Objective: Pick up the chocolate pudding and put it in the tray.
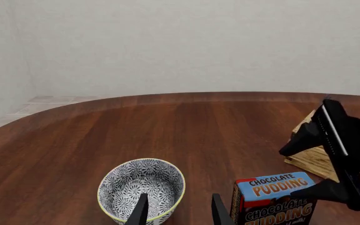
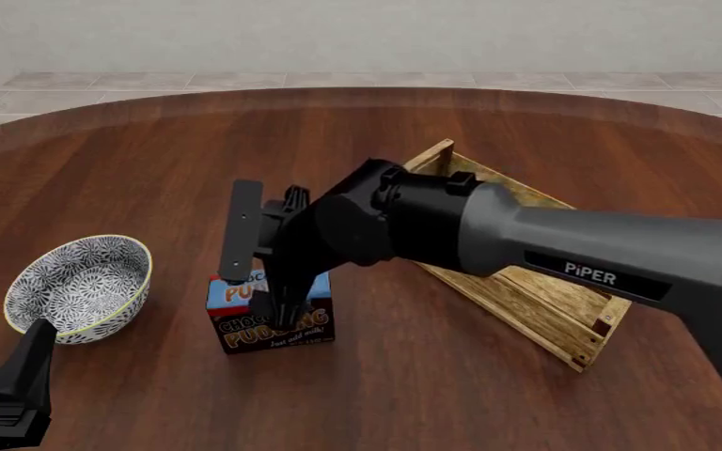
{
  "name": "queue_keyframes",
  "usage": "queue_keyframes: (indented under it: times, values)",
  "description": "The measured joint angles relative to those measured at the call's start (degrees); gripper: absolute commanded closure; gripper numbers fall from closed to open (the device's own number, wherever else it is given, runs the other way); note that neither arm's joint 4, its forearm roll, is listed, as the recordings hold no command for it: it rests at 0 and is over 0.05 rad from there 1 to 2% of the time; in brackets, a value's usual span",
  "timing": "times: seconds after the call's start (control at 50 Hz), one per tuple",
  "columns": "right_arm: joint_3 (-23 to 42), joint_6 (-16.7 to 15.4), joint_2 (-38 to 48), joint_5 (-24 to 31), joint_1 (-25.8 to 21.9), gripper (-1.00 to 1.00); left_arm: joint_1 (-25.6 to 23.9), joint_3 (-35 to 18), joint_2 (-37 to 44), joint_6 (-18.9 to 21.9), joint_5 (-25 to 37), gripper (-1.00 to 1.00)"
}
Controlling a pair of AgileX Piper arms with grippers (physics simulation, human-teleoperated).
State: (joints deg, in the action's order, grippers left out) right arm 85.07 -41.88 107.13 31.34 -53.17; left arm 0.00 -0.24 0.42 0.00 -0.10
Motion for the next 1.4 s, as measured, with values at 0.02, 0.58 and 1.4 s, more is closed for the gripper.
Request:
queue_keyframes:
  times: [0.02,0.58,1.4]
  values:
    - [0.0,0.02,0.02,-0.01,0.01,-1.0,0.0,0.0,0.0,0.0,0.0,-1.0]
    - [-0.04,0.72,0.87,-0.67,0.23,-1.0,0.0,0.0,0.0,0.0,0.0,-1.0]
    - [0.52,1.42,1.88,-1.19,0.98,-1.0,0.0,0.0,0.0,0.0,0.0,-1.0]
